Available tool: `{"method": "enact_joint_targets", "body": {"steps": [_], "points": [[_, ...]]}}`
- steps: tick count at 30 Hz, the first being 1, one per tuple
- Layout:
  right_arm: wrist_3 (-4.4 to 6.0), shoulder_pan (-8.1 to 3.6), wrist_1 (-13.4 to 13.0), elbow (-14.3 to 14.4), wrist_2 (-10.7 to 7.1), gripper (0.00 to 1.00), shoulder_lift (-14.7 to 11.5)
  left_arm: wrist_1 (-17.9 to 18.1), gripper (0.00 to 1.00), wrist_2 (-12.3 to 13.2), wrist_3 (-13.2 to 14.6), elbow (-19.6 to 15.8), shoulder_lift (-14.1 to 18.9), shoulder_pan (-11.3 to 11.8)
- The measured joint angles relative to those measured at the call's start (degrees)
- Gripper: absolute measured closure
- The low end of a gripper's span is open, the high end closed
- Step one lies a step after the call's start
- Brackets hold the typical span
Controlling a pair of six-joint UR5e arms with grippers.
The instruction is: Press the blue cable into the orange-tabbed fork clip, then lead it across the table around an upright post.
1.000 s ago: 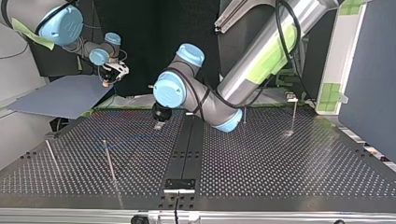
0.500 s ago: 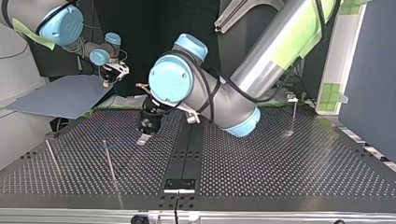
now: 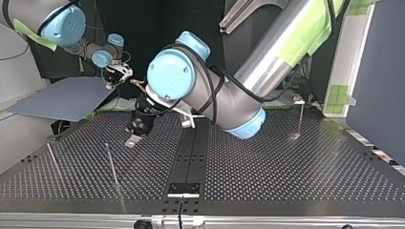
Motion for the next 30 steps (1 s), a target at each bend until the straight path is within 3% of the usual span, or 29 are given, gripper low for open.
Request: {"method": "enact_joint_targets", "body": {"steps": [30], "points": [[-0.04, 0.27, 0.66, -0.76, 0.00, 1.00, 0.00, -5.79, 0.00, -2.49, 4.21, -1.93, 0.07, -0.14]]}}
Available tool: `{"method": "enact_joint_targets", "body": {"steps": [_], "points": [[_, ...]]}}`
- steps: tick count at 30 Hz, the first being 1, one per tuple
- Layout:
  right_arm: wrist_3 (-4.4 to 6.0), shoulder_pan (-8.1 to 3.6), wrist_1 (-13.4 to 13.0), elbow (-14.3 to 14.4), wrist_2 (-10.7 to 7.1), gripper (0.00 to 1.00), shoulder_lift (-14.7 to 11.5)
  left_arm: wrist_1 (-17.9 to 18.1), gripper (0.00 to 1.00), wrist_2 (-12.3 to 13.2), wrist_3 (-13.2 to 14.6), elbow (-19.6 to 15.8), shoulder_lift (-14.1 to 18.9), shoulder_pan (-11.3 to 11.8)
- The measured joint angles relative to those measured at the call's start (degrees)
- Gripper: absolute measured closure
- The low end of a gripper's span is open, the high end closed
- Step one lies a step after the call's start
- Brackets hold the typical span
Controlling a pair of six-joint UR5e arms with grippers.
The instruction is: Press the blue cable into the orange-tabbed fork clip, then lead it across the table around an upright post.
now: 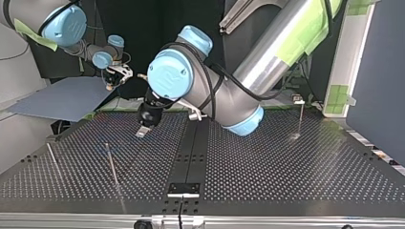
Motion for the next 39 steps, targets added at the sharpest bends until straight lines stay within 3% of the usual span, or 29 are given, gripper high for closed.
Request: {"method": "enact_joint_targets", "body": {"steps": [8, 26, 32, 39], "points": [[0.00, 0.05, -0.01, -0.12, 0.00, 1.00, 0.00, -2.05, 0.00, -1.62, -0.01, -0.46, 0.01, -0.01], [0.07, 0.05, 0.02, -0.13, 0.00, 1.00, 0.00, -3.39, 0.00, -2.27, 0.73, -0.51, 0.00, -0.03], [0.04, 0.06, 0.04, -0.13, 0.00, 1.00, 0.00, -5.47, 0.00, -4.68, 3.14, -1.31, 0.79, -0.04], [0.01, 0.07, 0.05, -0.13, 0.00, 1.00, 0.00, -2.66, 0.00, -8.70, 3.96, -5.05, 4.11, 0.47]]}}
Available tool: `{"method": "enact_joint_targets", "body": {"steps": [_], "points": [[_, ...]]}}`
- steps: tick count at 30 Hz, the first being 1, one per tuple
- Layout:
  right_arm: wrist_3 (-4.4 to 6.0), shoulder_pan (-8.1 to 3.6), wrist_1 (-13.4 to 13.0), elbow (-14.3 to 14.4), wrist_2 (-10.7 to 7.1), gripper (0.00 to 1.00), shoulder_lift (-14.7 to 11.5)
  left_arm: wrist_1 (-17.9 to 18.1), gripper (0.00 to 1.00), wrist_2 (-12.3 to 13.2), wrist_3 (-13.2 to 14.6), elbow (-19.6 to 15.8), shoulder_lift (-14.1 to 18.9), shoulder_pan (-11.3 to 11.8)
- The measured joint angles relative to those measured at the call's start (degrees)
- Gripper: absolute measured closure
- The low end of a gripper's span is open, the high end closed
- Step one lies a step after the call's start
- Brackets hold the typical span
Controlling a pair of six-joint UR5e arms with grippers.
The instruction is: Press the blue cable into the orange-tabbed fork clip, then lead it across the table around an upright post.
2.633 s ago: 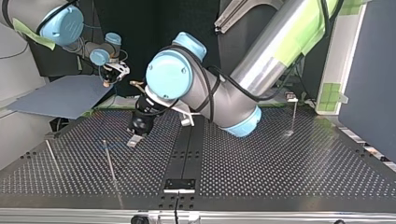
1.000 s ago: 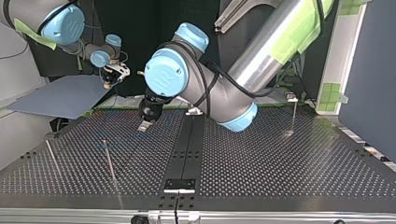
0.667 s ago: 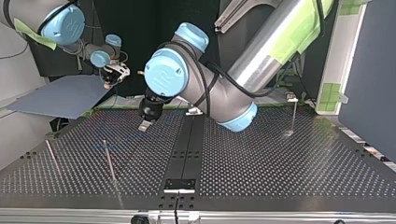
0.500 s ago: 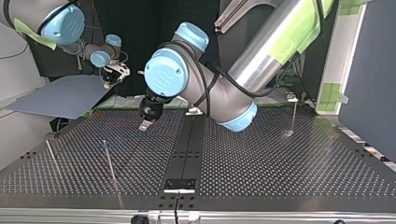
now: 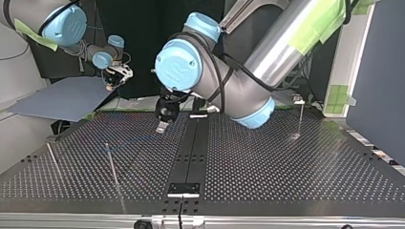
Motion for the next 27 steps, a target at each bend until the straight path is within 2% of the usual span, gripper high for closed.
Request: {"method": "enact_joint_targets", "body": {"steps": [7, 14, 27], "points": [[-0.01, 0.00, 0.05, -0.14, 0.00, 1.00, 0.00, 3.95, 0.00, -3.73, -2.07, -4.03, 0.63, 0.35], [-0.13, 0.01, 0.09, -0.17, 0.00, 1.00, 0.00, 7.97, 0.00, -4.63, -4.64, -8.05, 0.65, 0.39], [-0.61, 0.03, 0.24, -0.19, 0.00, 1.00, 0.00, 15.70, 0.00, -4.81, -1.85, -15.75, 0.69, 0.60]]}}
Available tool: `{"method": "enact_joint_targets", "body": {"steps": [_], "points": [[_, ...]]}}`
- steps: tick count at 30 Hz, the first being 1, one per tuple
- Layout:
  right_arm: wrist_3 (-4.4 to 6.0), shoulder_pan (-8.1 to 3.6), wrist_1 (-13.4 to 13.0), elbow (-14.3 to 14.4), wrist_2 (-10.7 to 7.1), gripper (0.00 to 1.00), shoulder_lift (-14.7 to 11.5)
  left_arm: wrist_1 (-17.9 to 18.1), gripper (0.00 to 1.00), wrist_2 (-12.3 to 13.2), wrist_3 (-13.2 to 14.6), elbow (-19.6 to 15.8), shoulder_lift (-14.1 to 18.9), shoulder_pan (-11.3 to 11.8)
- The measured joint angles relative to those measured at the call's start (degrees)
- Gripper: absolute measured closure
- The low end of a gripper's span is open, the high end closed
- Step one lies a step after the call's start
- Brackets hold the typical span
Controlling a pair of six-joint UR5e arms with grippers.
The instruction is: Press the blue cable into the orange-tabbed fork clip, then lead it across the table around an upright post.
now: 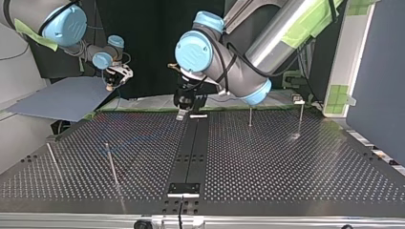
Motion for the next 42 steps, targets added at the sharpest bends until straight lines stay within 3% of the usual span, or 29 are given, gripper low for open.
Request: {"method": "enact_joint_targets", "body": {"steps": [15, 35, 42], "points": [[-0.07, 0.18, 0.15, -0.07, 0.00, 1.00, 0.00, 8.30, 0.00, -0.58, 2.31, -8.33, 0.01, 0.02], [-0.58, 0.42, 0.43, -0.23, -0.07, 1.00, 0.00, 19.19, 0.00, -0.16, 0.72, -19.23, 0.00, 0.64], [0.14, 0.50, 0.53, -0.25, -1.45, 1.00, 0.00, 23.14, 0.00, -0.18, 1.12, -23.16, -0.02, 0.78]]}}
